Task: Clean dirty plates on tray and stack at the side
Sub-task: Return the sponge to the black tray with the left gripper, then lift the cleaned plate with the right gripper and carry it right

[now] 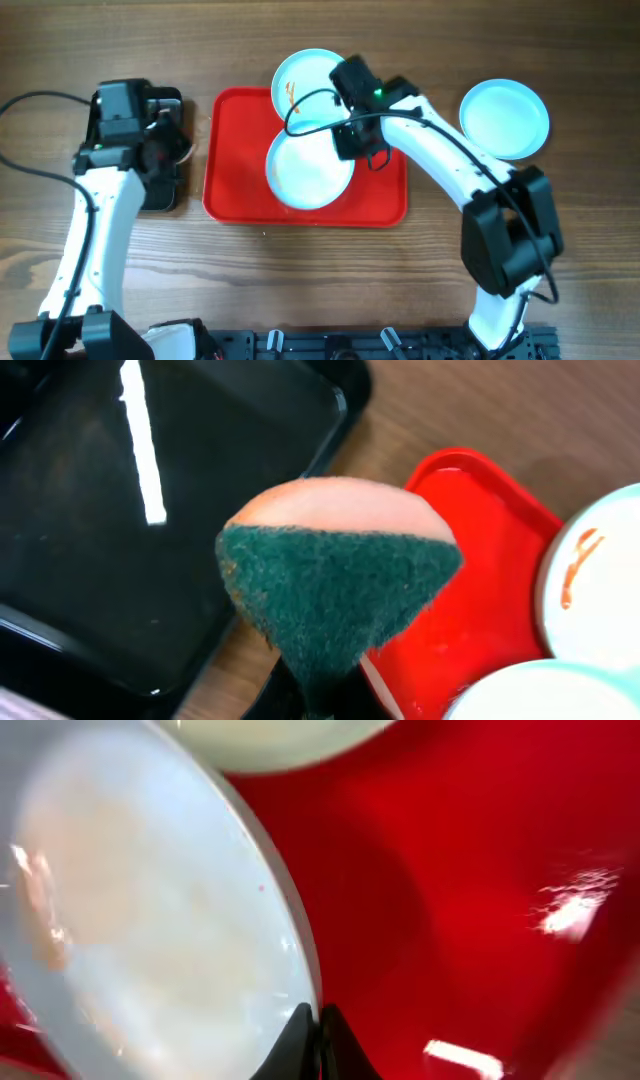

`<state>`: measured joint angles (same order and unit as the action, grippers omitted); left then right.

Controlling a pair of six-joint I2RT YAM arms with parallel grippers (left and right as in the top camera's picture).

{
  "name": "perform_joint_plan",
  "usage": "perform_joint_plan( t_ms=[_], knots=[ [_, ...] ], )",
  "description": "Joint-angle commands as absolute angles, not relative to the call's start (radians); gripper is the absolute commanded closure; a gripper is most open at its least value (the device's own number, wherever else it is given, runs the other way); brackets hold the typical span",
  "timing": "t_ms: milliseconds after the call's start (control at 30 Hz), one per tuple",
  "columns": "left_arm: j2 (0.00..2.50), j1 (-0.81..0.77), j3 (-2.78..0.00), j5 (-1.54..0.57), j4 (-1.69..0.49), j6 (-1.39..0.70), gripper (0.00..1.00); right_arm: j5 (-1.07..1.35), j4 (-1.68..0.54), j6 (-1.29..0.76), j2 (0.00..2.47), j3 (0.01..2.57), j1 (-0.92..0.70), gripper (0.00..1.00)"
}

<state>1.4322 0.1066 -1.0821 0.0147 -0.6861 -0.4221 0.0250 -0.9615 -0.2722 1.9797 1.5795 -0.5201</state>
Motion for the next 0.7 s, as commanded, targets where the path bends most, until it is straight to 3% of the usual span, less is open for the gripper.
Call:
perform_joint_plan(
  t_ms=[0, 200, 400, 667],
  knots=[
    [1.462, 0.183, -1.093, -0.044, -0.702, -0.37, 0.96, -0.171, -1.027, -0.196, 1.929, 1.696, -0.528, 0.96],
    [1.468, 0.291, -1.093, -0.05, -0.704, -0.374, 0.96, -0.603, -1.056, -0.13, 1.926, 1.737, -0.678, 0.96],
    [1.469, 0.302, -1.092, -0.064, -0.712, -0.374, 0.96, -0.931, -1.056, -0.13, 1.926, 1.737, -0.838, 0.96],
    [1.474, 0.302, -1.076, -0.063, -0.711, -0.374, 0.96, -1.161, -1.043, 0.06, 1.926, 1.737, -0.986, 0.96]
  ],
)
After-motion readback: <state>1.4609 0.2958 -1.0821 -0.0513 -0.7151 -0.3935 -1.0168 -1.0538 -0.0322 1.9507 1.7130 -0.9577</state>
